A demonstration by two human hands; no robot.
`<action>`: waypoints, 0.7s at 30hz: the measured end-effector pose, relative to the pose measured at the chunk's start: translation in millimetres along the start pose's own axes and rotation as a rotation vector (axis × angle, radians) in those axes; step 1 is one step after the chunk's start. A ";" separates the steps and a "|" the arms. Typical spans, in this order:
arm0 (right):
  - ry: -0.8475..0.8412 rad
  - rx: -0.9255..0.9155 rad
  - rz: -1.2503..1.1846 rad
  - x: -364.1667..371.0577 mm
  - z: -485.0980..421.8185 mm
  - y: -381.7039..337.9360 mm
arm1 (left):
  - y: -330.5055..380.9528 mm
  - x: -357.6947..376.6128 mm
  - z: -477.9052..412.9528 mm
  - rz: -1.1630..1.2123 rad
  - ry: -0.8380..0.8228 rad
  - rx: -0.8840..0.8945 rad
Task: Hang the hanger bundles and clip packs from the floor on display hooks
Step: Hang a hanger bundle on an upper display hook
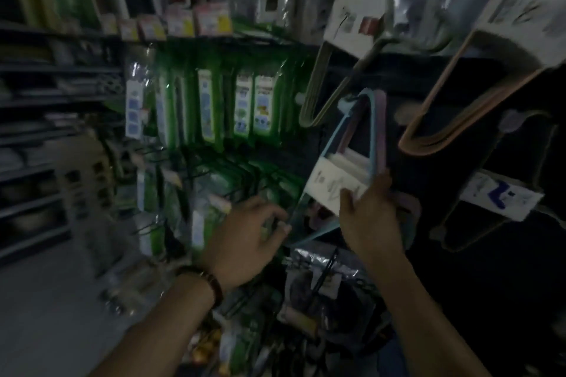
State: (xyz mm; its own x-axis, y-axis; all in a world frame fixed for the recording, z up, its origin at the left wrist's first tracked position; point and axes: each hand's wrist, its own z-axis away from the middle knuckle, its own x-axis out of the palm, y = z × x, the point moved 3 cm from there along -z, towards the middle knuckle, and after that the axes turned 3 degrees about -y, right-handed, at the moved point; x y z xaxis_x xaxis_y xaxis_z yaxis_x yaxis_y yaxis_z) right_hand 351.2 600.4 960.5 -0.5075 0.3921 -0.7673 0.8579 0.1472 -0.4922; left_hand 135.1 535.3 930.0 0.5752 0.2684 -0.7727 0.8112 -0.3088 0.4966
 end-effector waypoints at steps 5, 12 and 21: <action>-0.263 -0.199 -0.161 76.1 132.1 -32.8 | -97.9 31.1 160.9 0.249 -0.052 -0.326; -0.951 -0.438 -0.109 241.1 340.6 -102.0 | -211.3 51.3 455.7 0.180 -0.217 -0.818; -1.351 -0.190 0.041 419.3 551.5 -145.9 | -338.1 30.8 691.2 0.330 -0.335 -1.198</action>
State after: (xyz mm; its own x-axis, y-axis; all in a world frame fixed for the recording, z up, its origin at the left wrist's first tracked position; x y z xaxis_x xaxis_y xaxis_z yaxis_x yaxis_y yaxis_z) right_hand -30.9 242.5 483.9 -0.0698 -0.7699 -0.6343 0.8159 0.3218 -0.4803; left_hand -194.3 17.2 465.1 0.8530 0.0420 -0.5203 0.3244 0.7383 0.5914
